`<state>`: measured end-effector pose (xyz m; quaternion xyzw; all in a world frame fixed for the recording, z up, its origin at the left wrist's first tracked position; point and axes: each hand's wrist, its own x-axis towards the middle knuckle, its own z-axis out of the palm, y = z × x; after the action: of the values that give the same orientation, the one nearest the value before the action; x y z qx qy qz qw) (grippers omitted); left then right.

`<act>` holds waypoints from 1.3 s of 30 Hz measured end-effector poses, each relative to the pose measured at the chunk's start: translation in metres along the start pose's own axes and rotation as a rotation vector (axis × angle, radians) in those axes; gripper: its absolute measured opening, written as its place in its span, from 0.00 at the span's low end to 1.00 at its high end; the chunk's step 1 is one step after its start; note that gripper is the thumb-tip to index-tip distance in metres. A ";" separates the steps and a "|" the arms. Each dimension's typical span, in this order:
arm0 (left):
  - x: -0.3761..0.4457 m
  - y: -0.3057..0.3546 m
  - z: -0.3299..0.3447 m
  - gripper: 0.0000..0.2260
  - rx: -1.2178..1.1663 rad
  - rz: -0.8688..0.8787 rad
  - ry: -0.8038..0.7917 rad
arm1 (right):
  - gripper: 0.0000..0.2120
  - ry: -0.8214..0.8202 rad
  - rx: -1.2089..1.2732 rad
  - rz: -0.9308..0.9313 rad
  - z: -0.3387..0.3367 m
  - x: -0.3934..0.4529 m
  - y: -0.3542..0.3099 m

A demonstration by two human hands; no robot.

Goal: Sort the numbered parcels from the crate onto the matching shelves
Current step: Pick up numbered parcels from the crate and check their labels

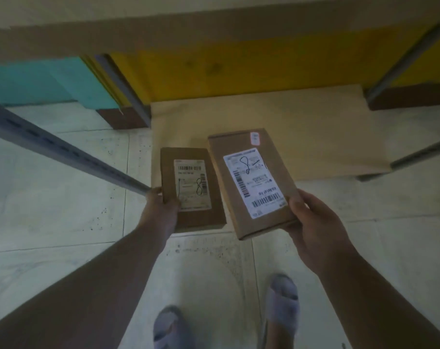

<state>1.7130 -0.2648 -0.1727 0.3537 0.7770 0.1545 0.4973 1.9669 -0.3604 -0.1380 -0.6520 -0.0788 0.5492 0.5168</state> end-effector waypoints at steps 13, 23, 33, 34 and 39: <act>0.196 0.023 0.049 0.17 0.065 0.217 0.228 | 0.11 -0.077 -0.016 -0.107 0.037 0.192 0.018; 0.172 0.010 0.057 0.17 0.596 0.469 0.478 | 0.14 -0.092 -0.115 -0.130 0.079 0.230 0.039; 0.120 -0.069 0.095 0.16 0.688 0.720 0.178 | 0.16 0.167 -0.709 -0.342 0.104 0.256 0.068; 0.119 -0.071 0.096 0.16 0.684 0.714 0.157 | 0.17 0.163 -0.755 -0.335 0.104 0.255 0.069; 0.115 -0.071 0.102 0.16 0.620 0.742 0.104 | 0.12 0.140 -0.626 -0.307 0.098 0.248 0.061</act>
<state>1.7454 -0.2451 -0.3380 0.7301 0.6318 0.0999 0.2404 1.9557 -0.1638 -0.3282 -0.7955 -0.3048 0.3683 0.3724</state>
